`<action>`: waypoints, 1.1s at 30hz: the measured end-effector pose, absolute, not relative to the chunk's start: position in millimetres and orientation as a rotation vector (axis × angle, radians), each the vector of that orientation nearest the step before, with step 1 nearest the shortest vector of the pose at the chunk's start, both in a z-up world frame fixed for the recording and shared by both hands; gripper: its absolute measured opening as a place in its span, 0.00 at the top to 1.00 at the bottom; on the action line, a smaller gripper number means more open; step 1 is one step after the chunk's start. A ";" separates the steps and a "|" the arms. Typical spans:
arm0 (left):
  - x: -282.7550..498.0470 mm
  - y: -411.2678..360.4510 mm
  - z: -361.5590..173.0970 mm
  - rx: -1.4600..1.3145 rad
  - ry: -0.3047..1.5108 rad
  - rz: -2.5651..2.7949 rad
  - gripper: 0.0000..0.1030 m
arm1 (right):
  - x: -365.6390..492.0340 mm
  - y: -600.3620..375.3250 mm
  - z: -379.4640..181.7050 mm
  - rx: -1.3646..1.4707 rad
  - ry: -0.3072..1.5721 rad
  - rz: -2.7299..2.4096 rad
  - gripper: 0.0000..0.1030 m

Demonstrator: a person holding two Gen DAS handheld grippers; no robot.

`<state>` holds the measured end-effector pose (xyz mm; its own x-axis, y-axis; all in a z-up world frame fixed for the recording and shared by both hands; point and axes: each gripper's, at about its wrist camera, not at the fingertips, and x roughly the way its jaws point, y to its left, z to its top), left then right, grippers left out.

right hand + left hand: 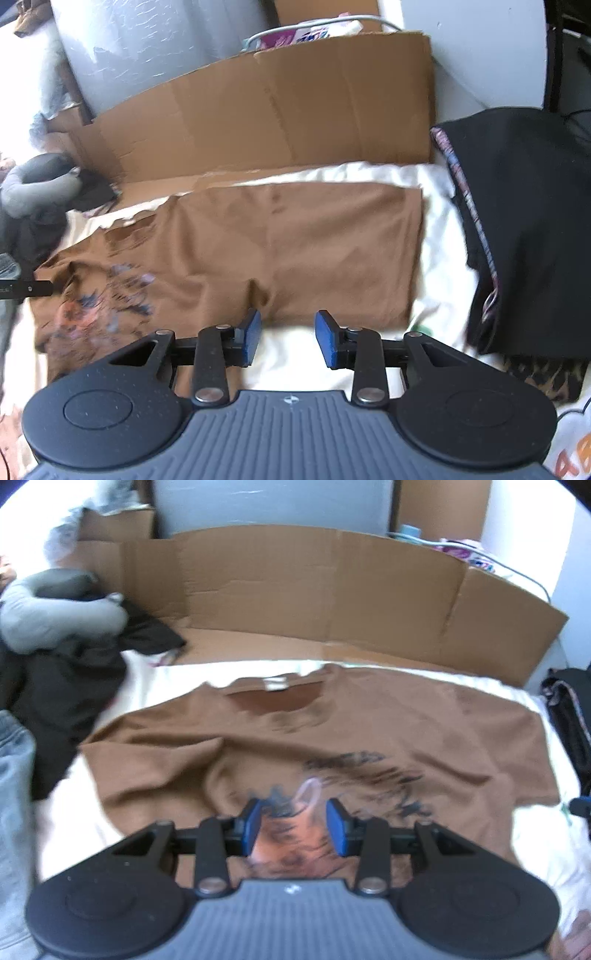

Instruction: Fold clothes

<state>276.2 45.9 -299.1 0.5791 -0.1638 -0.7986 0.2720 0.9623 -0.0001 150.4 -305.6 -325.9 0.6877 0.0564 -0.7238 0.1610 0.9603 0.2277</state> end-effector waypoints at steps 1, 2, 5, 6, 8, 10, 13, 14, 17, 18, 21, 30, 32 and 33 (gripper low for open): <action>276.0 50.9 -298.8 0.139 0.930 -0.250 0.60 | 147.8 -302.2 -324.1 0.268 0.821 -0.049 0.61; 275.7 56.0 -298.5 0.151 0.940 -0.244 0.59 | 145.6 -298.8 -321.8 0.256 0.832 -0.040 0.61; 274.1 70.0 -295.6 0.205 0.952 -0.217 0.57 | 140.0 -286.9 -312.5 0.259 0.854 0.009 0.60; 273.4 73.7 -296.5 0.216 0.956 -0.212 0.51 | 137.7 -281.7 -308.8 0.257 0.848 0.023 0.59; 272.3 80.6 -301.1 0.229 0.969 -0.200 0.46 | 133.5 -271.9 -303.1 0.258 0.834 0.048 0.50; 271.0 85.1 -310.3 0.248 0.981 -0.189 0.46 | 129.5 -264.6 -301.8 0.283 0.822 0.074 0.46; 274.1 84.5 -332.8 0.289 1.001 -0.167 0.46 | 128.9 -257.0 -312.5 0.320 0.839 0.111 0.46; 275.2 83.9 -339.7 0.301 1.008 -0.162 0.47 | 129.6 -254.1 -317.4 0.315 0.857 0.126 0.46; 278.1 79.9 -351.0 0.314 1.019 -0.162 0.48 | 130.1 -247.7 -327.6 0.272 0.902 0.132 0.46; 279.0 78.2 -353.2 0.314 1.022 -0.165 0.47 | 130.2 -246.9 -329.6 0.270 0.913 0.129 0.46; 274.6 73.0 -354.4 0.321 1.018 -0.196 0.41 | 128.6 -246.2 -331.8 0.281 0.928 0.106 0.46; 269.2 66.4 -365.0 0.370 0.997 -0.218 0.32 | 126.4 -232.5 -338.1 0.283 0.954 0.117 0.46; 272.6 66.4 -367.6 0.370 0.998 -0.213 0.32 | 126.8 -229.3 -339.4 0.270 0.960 0.128 0.46; 274.2 66.1 -369.2 0.372 0.998 -0.211 0.32 | 127.2 -229.0 -339.8 0.267 0.962 0.129 0.46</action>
